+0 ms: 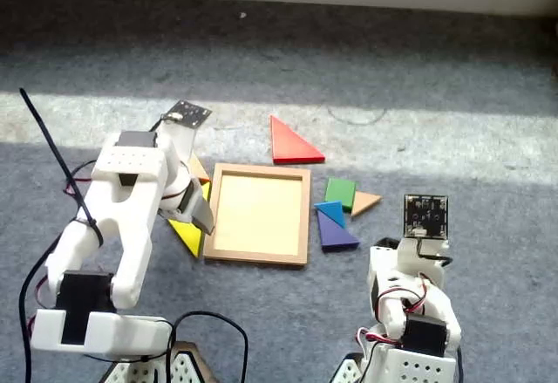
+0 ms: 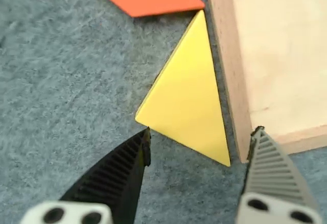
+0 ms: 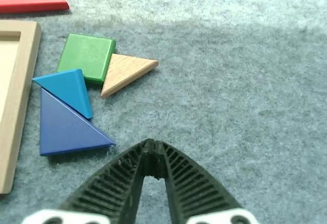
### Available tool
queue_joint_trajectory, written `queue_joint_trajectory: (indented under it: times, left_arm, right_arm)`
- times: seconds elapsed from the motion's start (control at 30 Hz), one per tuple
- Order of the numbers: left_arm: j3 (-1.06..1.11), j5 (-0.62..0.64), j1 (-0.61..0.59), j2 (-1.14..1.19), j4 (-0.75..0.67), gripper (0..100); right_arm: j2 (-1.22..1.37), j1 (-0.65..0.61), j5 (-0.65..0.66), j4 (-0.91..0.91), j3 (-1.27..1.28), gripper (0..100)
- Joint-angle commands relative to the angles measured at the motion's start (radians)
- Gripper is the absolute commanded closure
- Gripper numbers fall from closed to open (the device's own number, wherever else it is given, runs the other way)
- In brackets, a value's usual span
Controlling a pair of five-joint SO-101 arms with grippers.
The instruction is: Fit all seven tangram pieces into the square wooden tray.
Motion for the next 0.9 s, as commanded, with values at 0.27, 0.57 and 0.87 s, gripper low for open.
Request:
queue_joint_trajectory:
  times: [0.27, 0.57, 0.87]
  left_arm:
    - [-0.004, 0.012, -0.110, 0.013, -0.087, 69]
    - [-0.191, 0.015, -0.081, 0.260, -0.005, 70]
    - [-0.277, 0.017, -0.058, 0.334, 0.040, 73]
  right_arm:
    - [-0.012, 0.008, -0.005, -0.024, -0.004, 97.4]
    - [-0.012, 0.008, -0.005, -0.022, -0.004, 97.4]
    - [-0.012, 0.008, -0.005, -0.022, -0.004, 97.4]
